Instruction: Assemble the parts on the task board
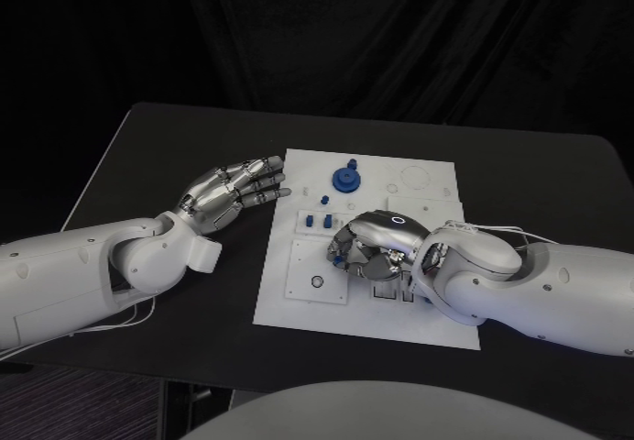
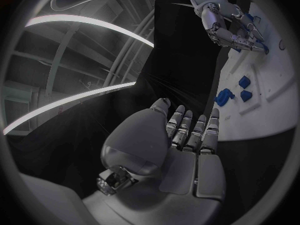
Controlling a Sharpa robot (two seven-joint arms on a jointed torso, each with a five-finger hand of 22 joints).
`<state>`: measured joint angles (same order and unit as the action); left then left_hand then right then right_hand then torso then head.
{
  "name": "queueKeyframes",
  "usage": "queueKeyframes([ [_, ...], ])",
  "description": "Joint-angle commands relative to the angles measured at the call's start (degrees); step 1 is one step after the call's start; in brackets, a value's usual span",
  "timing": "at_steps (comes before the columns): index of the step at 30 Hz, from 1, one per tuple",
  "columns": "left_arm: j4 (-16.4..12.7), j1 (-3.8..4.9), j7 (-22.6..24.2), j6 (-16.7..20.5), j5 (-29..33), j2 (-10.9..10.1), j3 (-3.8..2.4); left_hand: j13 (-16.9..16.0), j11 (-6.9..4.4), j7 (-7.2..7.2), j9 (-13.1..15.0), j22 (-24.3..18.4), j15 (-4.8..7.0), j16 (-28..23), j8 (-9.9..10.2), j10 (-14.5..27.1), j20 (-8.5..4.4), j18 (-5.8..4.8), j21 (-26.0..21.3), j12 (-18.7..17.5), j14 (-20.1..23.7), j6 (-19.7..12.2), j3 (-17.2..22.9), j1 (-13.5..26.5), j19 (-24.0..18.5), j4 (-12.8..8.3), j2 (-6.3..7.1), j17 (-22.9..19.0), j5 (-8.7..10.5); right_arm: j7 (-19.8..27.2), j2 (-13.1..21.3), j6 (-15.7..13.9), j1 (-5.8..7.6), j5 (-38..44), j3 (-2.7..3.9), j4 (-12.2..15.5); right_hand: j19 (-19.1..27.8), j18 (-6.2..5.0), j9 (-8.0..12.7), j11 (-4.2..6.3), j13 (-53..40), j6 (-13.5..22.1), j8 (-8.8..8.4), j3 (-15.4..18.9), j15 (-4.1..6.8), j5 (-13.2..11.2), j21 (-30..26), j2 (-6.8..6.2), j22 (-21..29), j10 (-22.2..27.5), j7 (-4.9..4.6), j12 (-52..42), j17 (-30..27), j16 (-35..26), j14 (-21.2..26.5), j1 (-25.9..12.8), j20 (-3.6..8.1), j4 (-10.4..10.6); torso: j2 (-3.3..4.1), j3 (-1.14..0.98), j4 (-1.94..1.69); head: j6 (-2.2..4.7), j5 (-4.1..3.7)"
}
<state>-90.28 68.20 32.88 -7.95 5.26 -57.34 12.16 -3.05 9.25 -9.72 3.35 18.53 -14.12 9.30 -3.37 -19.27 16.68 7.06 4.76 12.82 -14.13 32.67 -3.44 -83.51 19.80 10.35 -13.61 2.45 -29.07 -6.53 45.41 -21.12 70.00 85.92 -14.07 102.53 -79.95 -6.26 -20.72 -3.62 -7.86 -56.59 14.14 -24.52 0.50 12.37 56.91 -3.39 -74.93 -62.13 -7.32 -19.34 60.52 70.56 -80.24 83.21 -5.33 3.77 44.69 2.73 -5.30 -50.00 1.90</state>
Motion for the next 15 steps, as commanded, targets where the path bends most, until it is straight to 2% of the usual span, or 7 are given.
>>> queueKeyframes([
  [1, 0.0, -0.08, 0.4, -0.8, 0.3, 0.1, -0.06, -0.1, 0.02, -0.69, 0.1, -0.1, -0.14, 0.4, -0.4, -0.3, -0.01, -0.85, -0.2, 0.3, 0.2, -0.1, 0.3, 0.6, -0.1, 0.3, -0.05, 0.0, -0.13, -0.4, 0.0, 0.0, -0.19, -0.2, -0.09, -0.2, 0.4, 0.08, 0.1, -0.05, -0.1, -0.4, 0.06, 0.1, 0.16, -0.3, 0.1, -0.15, -6.9, -0.3, 0.02, 0.2, -0.1, 0.0, 0.3, 0.7, 0.07, -0.4, -0.02, -0.02, 0.02, 0.0, 0.08],
  [15, 0.2, -0.11, 0.2, -1.0, 0.3, 0.3, -0.06, -0.1, 0.02, -0.69, 0.1, -0.1, -0.15, 0.4, -0.4, -0.2, -0.01, -0.86, -0.2, 0.2, 0.3, -0.2, 0.3, 0.7, -0.1, 0.3, -0.06, 0.0, -0.13, -1.6, -0.1, 2.7, -0.19, -0.2, -0.09, -0.8, 0.8, -0.07, 0.1, -0.18, -0.1, -0.4, -0.17, 0.1, 0.07, -0.9, -0.9, -0.41, -6.7, 0.0, -0.1, 0.4, -0.8, -0.6, 0.7, 1.0, 0.04, -0.8, 0.0, 0.01, -0.01, 0.0, -0.04],
])
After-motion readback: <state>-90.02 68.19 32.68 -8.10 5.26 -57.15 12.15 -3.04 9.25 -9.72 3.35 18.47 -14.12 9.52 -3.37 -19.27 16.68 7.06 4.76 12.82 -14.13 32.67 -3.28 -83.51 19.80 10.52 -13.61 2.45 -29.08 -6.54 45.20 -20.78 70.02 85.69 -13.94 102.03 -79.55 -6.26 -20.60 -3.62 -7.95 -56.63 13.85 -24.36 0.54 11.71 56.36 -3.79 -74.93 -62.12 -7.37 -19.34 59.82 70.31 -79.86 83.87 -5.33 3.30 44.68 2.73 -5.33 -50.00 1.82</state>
